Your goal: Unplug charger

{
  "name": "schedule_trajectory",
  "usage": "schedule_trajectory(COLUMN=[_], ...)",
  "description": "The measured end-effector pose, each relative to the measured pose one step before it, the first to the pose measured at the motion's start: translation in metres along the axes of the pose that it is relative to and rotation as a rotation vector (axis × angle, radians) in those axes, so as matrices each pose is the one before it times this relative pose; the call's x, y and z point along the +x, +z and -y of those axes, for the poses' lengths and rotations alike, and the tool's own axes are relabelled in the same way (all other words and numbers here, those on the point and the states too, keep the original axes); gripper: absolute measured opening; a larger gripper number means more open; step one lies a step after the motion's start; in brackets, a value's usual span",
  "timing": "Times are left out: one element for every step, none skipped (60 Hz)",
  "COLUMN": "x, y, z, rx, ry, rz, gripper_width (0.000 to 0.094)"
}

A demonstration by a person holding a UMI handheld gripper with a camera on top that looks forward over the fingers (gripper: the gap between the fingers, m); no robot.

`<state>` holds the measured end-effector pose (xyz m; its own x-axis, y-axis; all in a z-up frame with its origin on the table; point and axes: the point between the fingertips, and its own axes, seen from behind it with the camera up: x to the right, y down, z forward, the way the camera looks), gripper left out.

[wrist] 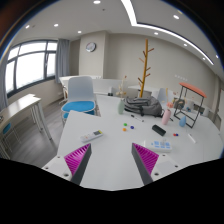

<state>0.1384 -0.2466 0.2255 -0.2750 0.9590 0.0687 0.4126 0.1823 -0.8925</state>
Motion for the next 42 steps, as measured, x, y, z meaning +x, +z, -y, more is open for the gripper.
schedule_trajectory(x=[0.00147,0.0021,0.0022,0.00225,0.00264,0.00225,0.00333,0.00367,0.0039,0.00425,0.00468,0.00519,0.00627,0.00552,0.0061,0.00632,0.00656,0.00521,0.00647,0.00753,0.00663,0.00648,0.00682,0.00755,0.00709,0.00784,0.00722,0.0067,0.00669,0.00672,0.00651,0.00658,0.00616,0.006,0.00601,0.00564,0.00605,0.00669,0.00485,0.00418,0.00386,0.00334], y=[0.00067,0.00089,0.00122,0.00128,0.0014,0.00372,0.00157,0.00168,0.00191,0.00229,0.00072,0.00185,0.00209,0.00161,0.00183,0.00207,0.00192,0.00234,0.00212,0.00086,0.00138,0.00194,0.00239,0.00191,0.00525,0.00228,0.00218,0.00219,0.00254,0.00268,0.00274,0.00245,0.00256,0.00258,0.00243,0.00295,0.00289,0.00532,0.00281,0.00278,0.003,0.00286], z=[-0.00125,-0.00155,-0.00101,-0.00066,-0.00067,-0.00491,-0.00127,-0.00155,-0.00168,-0.00177,0.0005,-0.00151,-0.00252,-0.0024,-0.00233,-0.00164,-0.0014,0.00551,-0.00176,-0.00858,-0.0021,-0.00228,-0.0023,-0.00225,0.00133,-0.00182,-0.00204,-0.0018,-0.00179,-0.00157,-0.00158,-0.00128,-0.00132,-0.0013,-0.00132,-0.00139,-0.00123,0.00051,-0.00109,-0.00056,-0.00057,-0.00052], rx=[-0.0051,-0.00574,-0.00458,-0.00288,-0.00211,0.00165,-0.00274,-0.00309,-0.00285,-0.00198,-0.00263,-0.00166,-0.0022,-0.00313,-0.00294,-0.00234,-0.00173,-0.00858,-0.00116,0.00599,-0.0009,-0.00136,-0.00194,-0.00207,-0.00302,-0.00195,-0.00196,-0.00193,-0.0018,-0.00178,-0.00216,-0.00203,-0.00103,0.00018,-0.00031,-0.00041,-0.00076,-0.00194,0.00022,0.00071,0.00153,0.00163], ry=[0.0019,0.0028,0.0034,0.0039,0.0034,0.0024,0.0032,0.0028,0.0028,0.0032,0.003,0.0034,0.0041,0.0041,0.0043,0.0054,0.0063,0.0058,0.0062,0.0058,0.0054,0.0053,0.004,0.0033,0.0028,0.0032,0.0037,0.0043,0.0043,0.0047,0.0047,0.0052,0.0053,0.0044,0.0029,0.0018,0.0012,0.0021,0.0022,0.0027,0.0028,0.0015], rz=[-0.00363,-0.00505,-0.00519,-0.0053,-0.00523,-0.00609,-0.00566,-0.00642,-0.0073,-0.00805,-0.00918,-0.00935,-0.00968,-0.01066,-0.01095,-0.01087,-0.01025,-0.01182,-0.00925,-0.0077,-0.00909,-0.00982,-0.01064,-0.01125,-0.012,-0.01288,-0.01206,-0.01098,-0.00998,-0.00943,-0.00914,-0.00901,-0.00841,-0.00801,-0.00761,-0.00768,-0.00728,-0.0057,-0.00536,-0.00388,-0.00247,-0.00091], gripper_width=[0.085,0.085,0.0851,0.0852,0.0852,0.0852,0.0851,0.0851,0.085,0.0851,0.0851,0.0851,0.0851,0.0852,0.085,0.0851,0.0854,0.0851,0.0851,0.0851,0.085,0.0851,0.085,0.0851,0.0852,0.0851,0.0851,0.0852,0.0853,0.0851,0.0851,0.0853,0.0853,0.0852,0.0852,0.0851,0.0851,0.0852,0.0853,0.0853,0.0852,0.0852])
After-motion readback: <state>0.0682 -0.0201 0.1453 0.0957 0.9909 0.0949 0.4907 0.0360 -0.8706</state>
